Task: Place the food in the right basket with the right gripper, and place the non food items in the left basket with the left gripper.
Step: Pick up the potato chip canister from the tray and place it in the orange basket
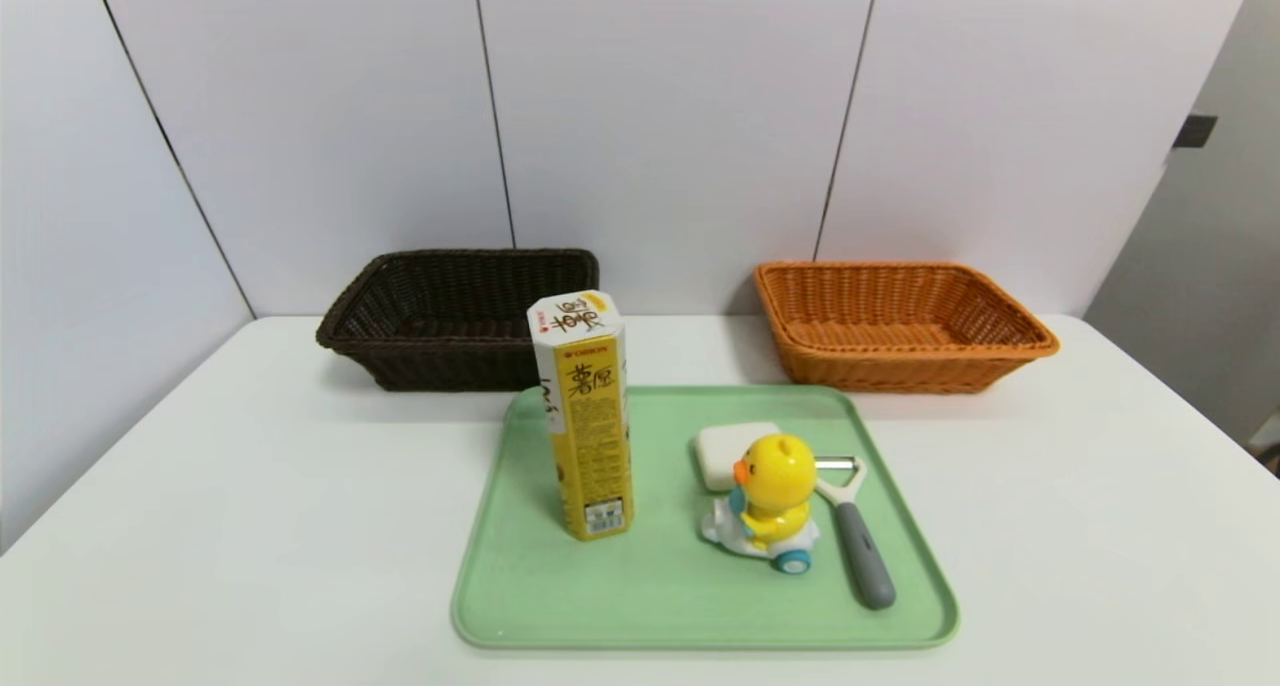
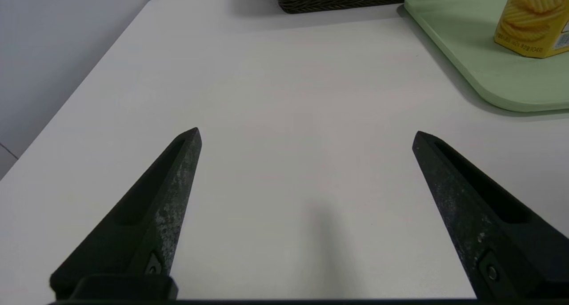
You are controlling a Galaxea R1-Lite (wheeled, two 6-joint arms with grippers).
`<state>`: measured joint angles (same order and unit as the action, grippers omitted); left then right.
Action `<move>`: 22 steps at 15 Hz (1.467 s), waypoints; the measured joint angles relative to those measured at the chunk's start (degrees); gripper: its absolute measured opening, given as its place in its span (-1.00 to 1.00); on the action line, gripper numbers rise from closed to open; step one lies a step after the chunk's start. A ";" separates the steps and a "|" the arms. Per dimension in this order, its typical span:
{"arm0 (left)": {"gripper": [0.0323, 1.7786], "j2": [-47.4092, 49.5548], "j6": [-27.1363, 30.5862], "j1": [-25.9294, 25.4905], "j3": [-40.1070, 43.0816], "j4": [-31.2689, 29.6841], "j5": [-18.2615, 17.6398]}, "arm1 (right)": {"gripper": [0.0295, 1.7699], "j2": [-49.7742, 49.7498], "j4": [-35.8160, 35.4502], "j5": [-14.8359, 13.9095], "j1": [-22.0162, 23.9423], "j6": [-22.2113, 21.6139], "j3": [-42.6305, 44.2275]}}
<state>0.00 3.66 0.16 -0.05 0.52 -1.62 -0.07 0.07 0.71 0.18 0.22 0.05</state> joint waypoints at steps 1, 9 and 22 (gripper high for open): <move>0.90 0.00 0.13 0.00 0.00 -0.01 0.00 | 0.92 0.00 0.02 0.00 0.00 -0.06 0.00; 0.90 0.00 -1.34 -0.02 -0.11 0.10 0.15 | 0.92 0.00 0.02 -0.71 0.00 -1.15 -0.05; 0.90 -15.41 -6.61 0.15 -22.88 15.62 -1.90 | 0.92 11.36 15.93 -0.84 -0.09 -1.37 23.52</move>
<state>-15.41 -2.95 0.30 -22.93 16.14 -3.52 11.29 16.01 -0.13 0.10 -1.15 23.56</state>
